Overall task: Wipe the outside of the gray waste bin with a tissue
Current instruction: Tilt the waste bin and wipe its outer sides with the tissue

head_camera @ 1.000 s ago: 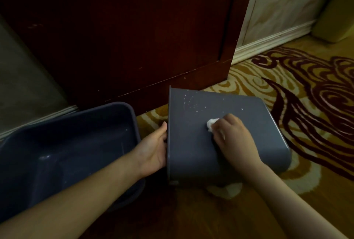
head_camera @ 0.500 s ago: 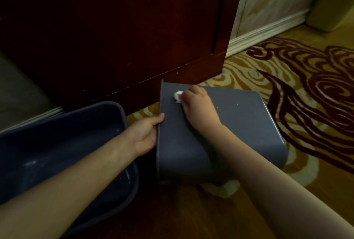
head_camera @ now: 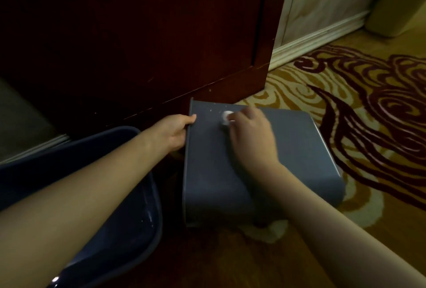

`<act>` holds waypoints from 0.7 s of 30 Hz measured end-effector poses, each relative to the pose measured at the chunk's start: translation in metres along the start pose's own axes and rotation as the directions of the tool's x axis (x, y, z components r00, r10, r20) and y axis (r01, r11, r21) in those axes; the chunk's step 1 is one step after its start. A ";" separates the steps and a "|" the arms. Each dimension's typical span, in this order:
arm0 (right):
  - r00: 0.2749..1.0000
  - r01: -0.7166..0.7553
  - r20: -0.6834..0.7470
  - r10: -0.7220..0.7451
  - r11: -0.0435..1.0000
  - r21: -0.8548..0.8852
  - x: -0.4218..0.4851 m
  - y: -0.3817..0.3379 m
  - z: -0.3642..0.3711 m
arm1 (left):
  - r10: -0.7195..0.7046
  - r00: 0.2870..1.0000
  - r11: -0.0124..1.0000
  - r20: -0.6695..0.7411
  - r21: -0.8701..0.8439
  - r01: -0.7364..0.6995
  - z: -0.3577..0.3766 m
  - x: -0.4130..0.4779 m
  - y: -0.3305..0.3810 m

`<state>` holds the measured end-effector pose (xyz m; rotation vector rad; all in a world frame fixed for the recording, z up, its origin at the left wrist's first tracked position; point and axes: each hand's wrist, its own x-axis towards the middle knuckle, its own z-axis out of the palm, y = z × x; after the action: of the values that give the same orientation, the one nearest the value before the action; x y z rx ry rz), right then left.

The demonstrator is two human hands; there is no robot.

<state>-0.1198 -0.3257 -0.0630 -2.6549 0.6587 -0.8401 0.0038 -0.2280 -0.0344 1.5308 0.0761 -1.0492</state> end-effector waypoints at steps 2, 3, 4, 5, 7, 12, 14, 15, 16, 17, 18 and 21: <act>0.996 0.073 0.054 -0.073 0.997 0.008 0.019 -0.018 0.014 | 0.002 1.000 1.000 0.027 -0.022 -0.002 -0.001 -0.001 -0.002; 0.992 0.093 0.083 -0.093 0.996 0.004 0.028 -0.023 0.019 | 0.006 0.999 0.999 0.039 -0.048 -0.004 -0.002 -0.002 -0.004; 0.986 0.111 0.122 -0.110 0.994 -0.003 0.037 -0.025 0.025 | 0.014 0.999 0.997 0.049 -0.072 -0.010 -0.003 -0.003 -0.006; 0.977 0.128 0.171 -0.125 0.992 -0.007 0.043 -0.026 0.029 | 0.023 0.998 0.996 0.057 -0.089 -0.018 -0.005 -0.003 -0.008; 0.961 0.150 0.238 -0.143 0.989 -0.010 0.050 -0.022 0.035 | 0.039 0.997 0.993 0.065 -0.115 -0.031 -0.009 -0.007 -0.015; 0.984 -0.068 0.160 0.082 0.993 -0.091 0.035 0.025 0.019 | 0.078 0.994 0.984 0.077 -0.166 -0.064 -0.022 -0.023 -0.041; 0.978 -0.154 0.123 0.167 0.983 -0.103 0.018 0.050 0.002 | 0.090 0.993 0.974 0.069 -0.212 -0.074 -0.025 -0.028 -0.049; 0.979 -0.174 0.091 0.185 0.978 -0.112 0.007 0.060 -0.007 | 0.100 0.993 0.969 0.064 -0.233 -0.082 -0.025 -0.030 -0.052; 0.978 -0.193 0.056 0.200 0.974 -0.119 -0.002 0.068 -0.015 | 0.112 0.992 0.964 0.059 -0.248 -0.094 -0.024 -0.032 -0.053; 0.974 -0.220 0.025 0.225 0.967 -0.128 -0.011 0.076 -0.022 | 0.123 0.991 0.960 0.053 -0.260 -0.105 -0.022 -0.033 -0.054; 0.964 -0.262 0.004 0.266 0.955 -0.139 -0.017 0.083 -0.028 | 0.132 0.990 0.956 0.047 -0.269 -0.115 -0.021 -0.035 -0.054; 0.903 -0.429 -0.039 0.428 0.893 -0.136 -0.028 0.100 -0.046 | 0.146 0.989 0.954 0.029 -0.269 -0.133 -0.015 -0.040 -0.054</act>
<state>-0.2015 -0.4032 -0.0782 -2.4705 1.2904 -0.6944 -0.0429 -0.1804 -0.0519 1.2479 0.0705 -0.9230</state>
